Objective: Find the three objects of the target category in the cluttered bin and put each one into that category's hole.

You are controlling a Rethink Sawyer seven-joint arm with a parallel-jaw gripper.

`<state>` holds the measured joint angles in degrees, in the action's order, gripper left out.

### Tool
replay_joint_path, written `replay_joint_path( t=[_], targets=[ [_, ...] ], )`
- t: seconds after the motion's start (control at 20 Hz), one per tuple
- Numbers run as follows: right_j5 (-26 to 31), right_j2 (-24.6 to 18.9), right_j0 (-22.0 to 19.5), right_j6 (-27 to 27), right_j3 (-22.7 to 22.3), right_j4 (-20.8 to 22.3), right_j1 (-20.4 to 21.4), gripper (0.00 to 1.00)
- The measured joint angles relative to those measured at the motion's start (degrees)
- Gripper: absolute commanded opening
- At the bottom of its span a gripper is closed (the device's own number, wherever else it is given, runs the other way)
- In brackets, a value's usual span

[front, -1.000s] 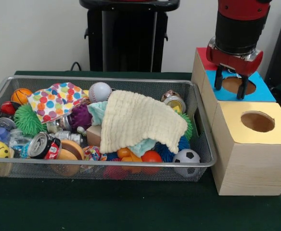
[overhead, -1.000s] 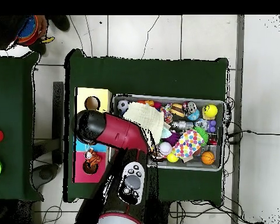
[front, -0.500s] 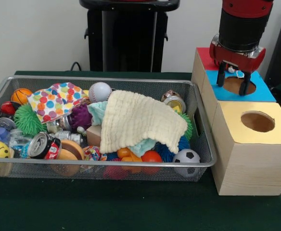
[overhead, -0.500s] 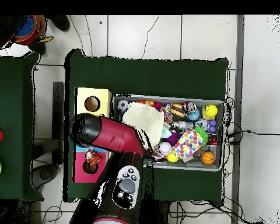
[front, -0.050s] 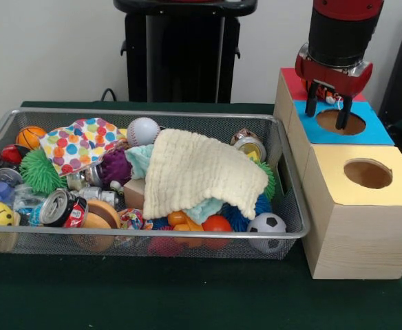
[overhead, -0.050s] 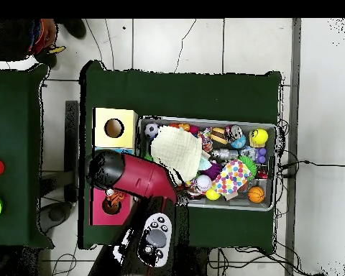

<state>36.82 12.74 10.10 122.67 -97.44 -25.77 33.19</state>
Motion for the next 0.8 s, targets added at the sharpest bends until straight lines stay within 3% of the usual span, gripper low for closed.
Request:
replay_joint_path(
  t=[0.8],
  targets=[
    [-1.48, -1.14, -0.71, 0.0, -1.65, 0.07, 1.34, 1.0]
  ],
)
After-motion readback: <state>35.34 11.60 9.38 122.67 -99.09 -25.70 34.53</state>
